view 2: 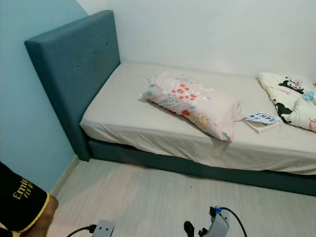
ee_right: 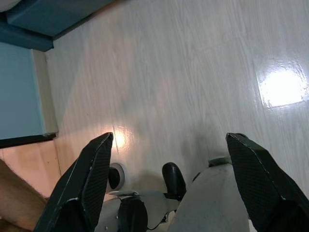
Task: Clean up the room
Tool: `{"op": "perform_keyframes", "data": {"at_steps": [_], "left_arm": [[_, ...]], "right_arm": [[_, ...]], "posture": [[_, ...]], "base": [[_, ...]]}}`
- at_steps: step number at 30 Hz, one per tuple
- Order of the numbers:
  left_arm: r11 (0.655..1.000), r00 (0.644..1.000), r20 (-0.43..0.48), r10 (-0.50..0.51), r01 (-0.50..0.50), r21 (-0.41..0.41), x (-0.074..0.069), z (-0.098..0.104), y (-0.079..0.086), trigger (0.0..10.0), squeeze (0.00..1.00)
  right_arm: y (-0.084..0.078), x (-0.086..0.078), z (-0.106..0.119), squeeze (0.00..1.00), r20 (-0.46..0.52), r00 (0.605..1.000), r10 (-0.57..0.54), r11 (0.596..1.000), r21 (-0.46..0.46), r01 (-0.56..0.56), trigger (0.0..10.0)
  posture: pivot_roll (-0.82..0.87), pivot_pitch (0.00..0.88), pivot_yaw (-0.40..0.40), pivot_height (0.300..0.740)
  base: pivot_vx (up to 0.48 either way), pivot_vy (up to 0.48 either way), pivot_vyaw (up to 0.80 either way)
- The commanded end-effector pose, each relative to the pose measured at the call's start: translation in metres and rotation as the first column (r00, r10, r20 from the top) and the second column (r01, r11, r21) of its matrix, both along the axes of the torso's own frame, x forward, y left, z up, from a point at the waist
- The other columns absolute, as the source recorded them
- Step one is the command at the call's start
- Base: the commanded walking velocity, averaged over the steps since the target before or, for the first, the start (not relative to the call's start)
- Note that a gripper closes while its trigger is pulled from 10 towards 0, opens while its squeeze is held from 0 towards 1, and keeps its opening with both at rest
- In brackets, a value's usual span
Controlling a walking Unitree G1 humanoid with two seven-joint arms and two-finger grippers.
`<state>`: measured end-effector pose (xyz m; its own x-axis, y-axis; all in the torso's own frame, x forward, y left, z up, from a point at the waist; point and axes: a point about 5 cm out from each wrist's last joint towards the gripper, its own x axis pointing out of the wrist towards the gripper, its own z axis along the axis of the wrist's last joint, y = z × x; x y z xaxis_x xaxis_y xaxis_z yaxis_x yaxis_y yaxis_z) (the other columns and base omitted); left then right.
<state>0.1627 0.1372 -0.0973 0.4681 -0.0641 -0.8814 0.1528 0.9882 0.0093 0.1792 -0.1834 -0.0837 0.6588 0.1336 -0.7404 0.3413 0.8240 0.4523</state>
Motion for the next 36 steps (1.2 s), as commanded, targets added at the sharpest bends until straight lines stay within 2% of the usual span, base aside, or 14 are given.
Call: {"op": "perform_keyframes", "data": {"at_steps": [1, 7, 15, 25, 29, 30, 31, 32, 36], "left_arm": [[1.000, 1.000, -0.011, 0.000, 0.000, -0.009, 0.000, 0.000, -0.006, 10.0, 0.00], [0.999, 1.000, 0.010, 0.021, -0.021, -0.028, 0.007, 0.003, -0.011, 10.0, 0.00], [1.000, 1.000, 0.013, 0.011, -0.010, -0.022, 0.008, 0.004, -0.006, 10.0, 0.00], [1.000, 1.000, 0.030, 0.006, -0.006, -0.010, 0.012, 0.005, -0.005, 10.0, 0.00], [0.999, 0.999, 0.041, 0.033, -0.032, -0.023, 0.016, 0.007, -0.004, 10.0, 0.00], [0.994, 0.995, 0.045, 0.093, -0.090, -0.058, 0.018, 0.008, -0.004, 10.0, 0.00], [0.994, 0.995, 0.045, 0.093, -0.090, -0.058, 0.018, 0.008, -0.004, 10.0, 0.00], [0.988, 0.989, 0.049, 0.142, -0.138, -0.074, 0.019, 0.008, -0.001, 10.0, 0.00], [0.992, 0.993, 0.040, 0.115, -0.112, -0.061, 0.015, 0.007, -0.002, 10.0, 0.00]], "right_arm": [[-0.002, -0.006, -0.003, 0.00, -0.027, 1.000, -0.010, 1.000, -0.007, 0.010, 10.0], [-0.008, -0.013, -0.006, 0.00, -0.071, 0.997, -0.012, 0.998, -0.065, 0.008, 10.0], [-0.012, -0.025, -0.011, 0.00, -0.122, 0.992, -0.027, 0.995, -0.103, 0.014, 10.0], [-0.018, -0.028, -0.012, 0.00, -0.148, 0.989, -0.015, 0.987, -0.161, -0.009, 10.0], [-0.020, -0.027, -0.011, 0.00, -0.148, 0.989, -0.012, 0.985, -0.171, -0.014, 10.0], [-0.020, -0.026, -0.011, 0.00, -0.149, 0.989, 0.000, 0.984, -0.178, -0.027, 10.0], [-0.020, -0.026, -0.011, 0.00, -0.149, 0.989, 0.000, 0.984, -0.178, -0.027, 10.0], [-0.020, -0.027, -0.011, 0.00, -0.152, 0.988, 0.009, 0.982, -0.183, -0.037, 10.0], [-0.019, -0.030, -0.013, 0.00, -0.177, 0.984, 0.032, 0.977, -0.201, -0.068, 10.0]], "posture": [[0.03, 0.000, -0.055, 0.740], [0.02, 0.000, -0.053, 0.740], [0.02, 0.000, -0.042, 0.740], [0.02, 0.000, -0.040, 0.740], [0.02, 0.000, -0.038, 0.740], [0.01, 0.000, -0.037, 0.740], [0.01, 0.000, -0.037, 0.740], [0.02, 0.000, -0.038, 0.740], [0.02, 0.000, -0.041, 0.740]], "base": [[0.000, 0.000, 0.00], [0.000, 0.000, 0.00], [0.000, 0.000, 0.00], [0.000, 0.000, 0.00], [0.000, 0.000, 0.00], [0.000, 0.000, 0.00], [0.000, 0.000, 0.00], [0.000, 0.000, 0.00], [0.000, 0.000, 0.00]]}}
